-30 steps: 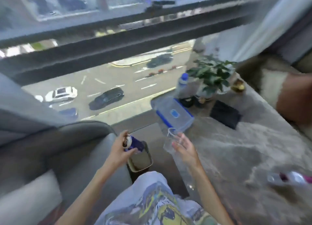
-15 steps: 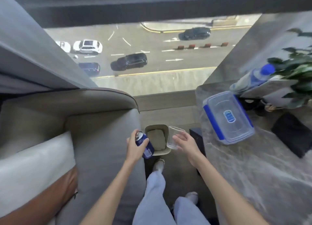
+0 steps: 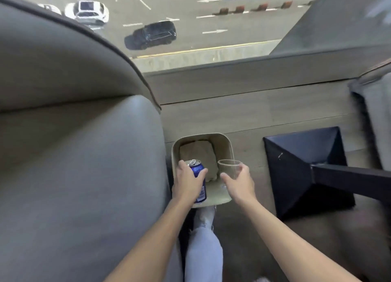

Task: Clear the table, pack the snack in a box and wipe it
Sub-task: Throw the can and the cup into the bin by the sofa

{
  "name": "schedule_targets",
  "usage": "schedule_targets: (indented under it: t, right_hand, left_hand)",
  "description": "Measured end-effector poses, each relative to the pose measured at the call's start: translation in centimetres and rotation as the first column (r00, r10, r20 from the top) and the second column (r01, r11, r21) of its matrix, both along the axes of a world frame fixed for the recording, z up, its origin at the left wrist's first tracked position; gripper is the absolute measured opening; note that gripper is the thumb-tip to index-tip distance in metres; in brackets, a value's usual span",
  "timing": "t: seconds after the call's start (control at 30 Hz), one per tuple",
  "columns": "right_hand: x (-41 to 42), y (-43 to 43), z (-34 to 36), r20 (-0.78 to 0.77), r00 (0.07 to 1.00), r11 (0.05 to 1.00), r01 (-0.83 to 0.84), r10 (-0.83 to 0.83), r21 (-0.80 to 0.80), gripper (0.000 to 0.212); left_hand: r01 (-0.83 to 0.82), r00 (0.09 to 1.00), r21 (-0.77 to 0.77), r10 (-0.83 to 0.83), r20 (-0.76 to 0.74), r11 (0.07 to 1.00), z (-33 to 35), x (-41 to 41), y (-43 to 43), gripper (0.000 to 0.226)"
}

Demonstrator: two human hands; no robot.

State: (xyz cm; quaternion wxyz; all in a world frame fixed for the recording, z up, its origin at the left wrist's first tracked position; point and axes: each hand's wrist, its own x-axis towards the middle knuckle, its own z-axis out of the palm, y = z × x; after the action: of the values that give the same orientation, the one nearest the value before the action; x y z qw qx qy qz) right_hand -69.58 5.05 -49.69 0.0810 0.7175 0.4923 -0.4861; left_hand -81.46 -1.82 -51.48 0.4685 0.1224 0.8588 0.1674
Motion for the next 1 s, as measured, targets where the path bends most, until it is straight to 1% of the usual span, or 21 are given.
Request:
schedule_targets:
  t: [0.1, 0.13, 0.2, 0.27, 0.33, 0.37, 0.47, 0.5, 0.53, 0.57, 0.6, 0.67, 0.7, 0.73, 0.77, 0.87, 0.93, 1.0]
  right_hand:
    - [-1.3, 0.2, -6.0, 0.040, 0.998, 0.998, -0.055, 0.054, 0.012, 0.054]
    - [-1.9, 0.2, -7.7, 0.054, 0.996, 0.997, -0.073, 0.071, 0.017, 0.053]
    - [-2.9, 0.4, -10.5, 0.094, 0.991, 0.994, -0.101, 0.097, 0.030, 0.056]
    - [-3.4, 0.5, -12.8, 0.165, 0.977, 0.989, -0.144, 0.135, 0.041, 0.059]
    - [-3.4, 0.5, -14.7, 0.205, 0.964, 0.984, -0.178, 0.168, 0.029, 0.062]
    - [-3.4, 0.5, -15.4, 0.203, 0.962, 0.982, -0.189, 0.182, 0.017, 0.066]
    - [-3.2, 0.5, -16.4, 0.174, 0.951, 0.966, -0.255, 0.256, -0.032, 0.075]
    - [-3.2, 0.5, -16.3, 0.168, 0.941, 0.956, -0.289, 0.293, -0.048, 0.075]
    - [-3.2, 0.4, -15.8, 0.163, 0.927, 0.941, -0.332, 0.337, -0.059, 0.074]
    - [-3.2, 0.2, -14.9, 0.160, 0.907, 0.921, -0.386, 0.390, -0.058, 0.073]
    - [-3.1, -0.1, -13.8, 0.163, 0.879, 0.893, -0.450, 0.449, -0.032, 0.071]
    - [-2.7, -0.7, -10.3, 0.213, 0.797, 0.807, -0.587, 0.565, 0.055, 0.073]
    - [-2.3, -1.2, -8.1, 0.250, 0.757, 0.765, -0.638, 0.604, 0.086, 0.077]
    - [-1.8, -1.7, -5.7, 0.281, 0.727, 0.733, -0.672, 0.627, 0.102, 0.080]
    - [-1.4, -2.2, -3.1, 0.306, 0.701, 0.710, -0.696, 0.644, 0.101, 0.083]
    - [0.5, -3.7, 5.5, 0.333, 0.661, 0.676, -0.732, 0.673, 0.086, 0.087]
    - [1.8, -4.5, 11.5, 0.349, 0.672, 0.683, -0.722, 0.653, 0.111, 0.088]
    - [3.1, -5.0, 17.5, 0.337, 0.705, 0.708, -0.692, 0.624, 0.139, 0.088]
  left_hand:
    - [-0.032, 0.999, -0.063, 0.029, -0.041, 0.998, -6.0, 0.0, 1.8, 0.060]
    - [-0.043, 0.998, -0.084, 0.040, -0.043, 0.996, -7.6, -0.1, 2.1, 0.060]
    - [-0.036, 0.999, -0.131, 0.030, -0.044, 0.991, -10.1, -0.2, 2.5, 0.061]
    - [-0.019, 0.998, -0.171, 0.009, -0.060, 0.985, -12.1, -0.2, 2.7, 0.061]
    - [-0.014, 0.997, -0.191, -0.002, -0.082, 0.981, -13.8, -0.2, 2.9, 0.061]
    - [-0.020, 0.997, -0.201, 0.003, -0.083, 0.979, -14.4, -0.2, 3.0, 0.062]
    - [-0.011, 1.000, -0.231, 0.006, -0.025, 0.973, -15.1, 0.2, 3.6, 0.071]
    - [0.016, 1.000, -0.236, -0.021, -0.017, 0.972, -15.0, 0.3, 3.8, 0.073]
    - [0.071, 0.996, -0.240, -0.080, -0.028, 0.968, -14.4, 0.5, 3.7, 0.072]
    - [0.167, 0.981, -0.241, -0.186, -0.060, 0.956, -13.5, 0.6, 3.5, 0.067]
    - [0.295, 0.937, -0.232, -0.328, -0.117, 0.927, -12.2, 0.7, 3.2, 0.059]
    - [0.567, 0.769, -0.177, -0.594, -0.237, 0.804, -8.9, 0.7, 2.3, 0.047]
    - [0.660, 0.687, -0.144, -0.670, -0.281, 0.737, -6.8, 0.8, 1.6, 0.048]
    - [0.713, 0.631, -0.125, -0.709, -0.315, 0.690, -4.6, 0.7, 0.8, 0.052]
    - [0.735, 0.600, -0.124, -0.724, -0.341, 0.667, -2.1, 0.5, -0.1, 0.057]
    - [0.734, 0.581, -0.171, -0.738, -0.343, 0.657, 6.3, -0.1, -2.9, 0.067]
    - [0.708, 0.606, -0.204, -0.730, -0.317, 0.676, 12.0, -0.1, -4.6, 0.068]
    - [0.689, 0.626, -0.222, -0.721, -0.297, 0.690, 17.9, 0.7, -5.6, 0.064]
